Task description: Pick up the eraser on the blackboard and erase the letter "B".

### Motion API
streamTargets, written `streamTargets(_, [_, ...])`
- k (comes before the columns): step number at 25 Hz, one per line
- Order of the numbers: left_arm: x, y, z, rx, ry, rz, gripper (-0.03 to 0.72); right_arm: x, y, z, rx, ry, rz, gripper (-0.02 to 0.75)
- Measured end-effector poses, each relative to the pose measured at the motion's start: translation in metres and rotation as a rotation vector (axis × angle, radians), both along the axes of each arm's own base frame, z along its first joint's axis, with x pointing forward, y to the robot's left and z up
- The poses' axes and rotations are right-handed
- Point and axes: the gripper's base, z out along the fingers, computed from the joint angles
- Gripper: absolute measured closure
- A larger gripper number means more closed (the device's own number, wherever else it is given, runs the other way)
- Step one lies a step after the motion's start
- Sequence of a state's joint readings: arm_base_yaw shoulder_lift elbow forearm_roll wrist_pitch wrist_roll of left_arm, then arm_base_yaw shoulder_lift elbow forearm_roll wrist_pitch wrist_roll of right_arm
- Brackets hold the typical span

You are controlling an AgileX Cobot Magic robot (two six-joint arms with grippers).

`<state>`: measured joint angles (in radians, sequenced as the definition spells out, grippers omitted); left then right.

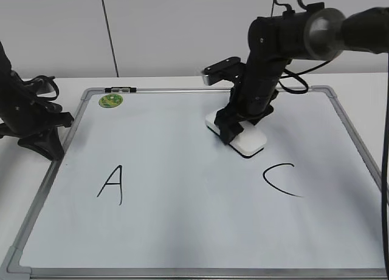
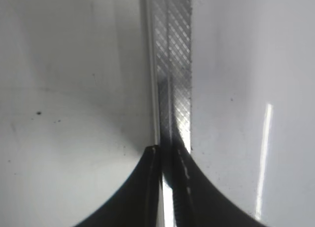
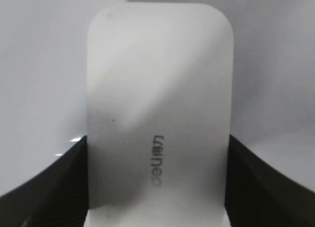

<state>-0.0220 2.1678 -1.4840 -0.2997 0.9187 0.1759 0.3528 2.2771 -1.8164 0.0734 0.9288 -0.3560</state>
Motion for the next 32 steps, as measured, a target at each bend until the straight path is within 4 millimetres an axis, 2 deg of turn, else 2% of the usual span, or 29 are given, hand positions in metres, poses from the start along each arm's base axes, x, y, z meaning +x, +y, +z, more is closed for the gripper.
streamTargets(7, [0.0, 0.0, 0.0, 0.0, 0.0, 0.0, 0.641, 0.009, -0.029, 0.006, -0.037, 0.004, -0.052, 0.206])
streamTargets(10, [0.0, 0.0, 0.0, 0.0, 0.0, 0.0, 0.641, 0.01, -0.044, 0.02, -0.048, -0.007, -0.077, 0.206])
streamTargets(13, [0.0, 0.0, 0.0, 0.0, 0.0, 0.0, 0.641, 0.009, -0.065, 0.047, -0.033, -0.033, -0.144, 0.206])
streamTargets(15, [0.0, 0.0, 0.0, 0.0, 0.0, 0.0, 0.641, 0.007, -0.085, 0.063, -0.024, -0.033, -0.216, 0.206])
streamTargets(18, [0.0, 0.0, 0.0, 0.0, 0.0, -0.002, 0.641, 0.003, -0.112, 0.076, -0.015, -0.027, -0.316, 0.206])
streamTargets(23, [0.0, 0.0, 0.0, 0.0, 0.0, -0.002, 0.641, -0.018, -0.148, 0.068, -0.054, 0.021, -0.474, 0.206])
streamTargets(25, [0.0, 0.0, 0.0, 0.0, 0.0, -0.002, 0.641, -0.031, -0.158, 0.056, -0.056, 0.034, -0.523, 0.206])
streamTargets(28, [0.0, 0.0, 0.0, 0.0, 0.0, -0.002, 0.641, -0.048, -0.166, 0.04, -0.052, 0.044, -0.559, 0.206])
streamTargets(32, [0.0, 0.0, 0.0, 0.0, 0.0, -0.002, 0.641, -0.06, -0.172, 0.023, -0.033, 0.04, -0.603, 0.206])
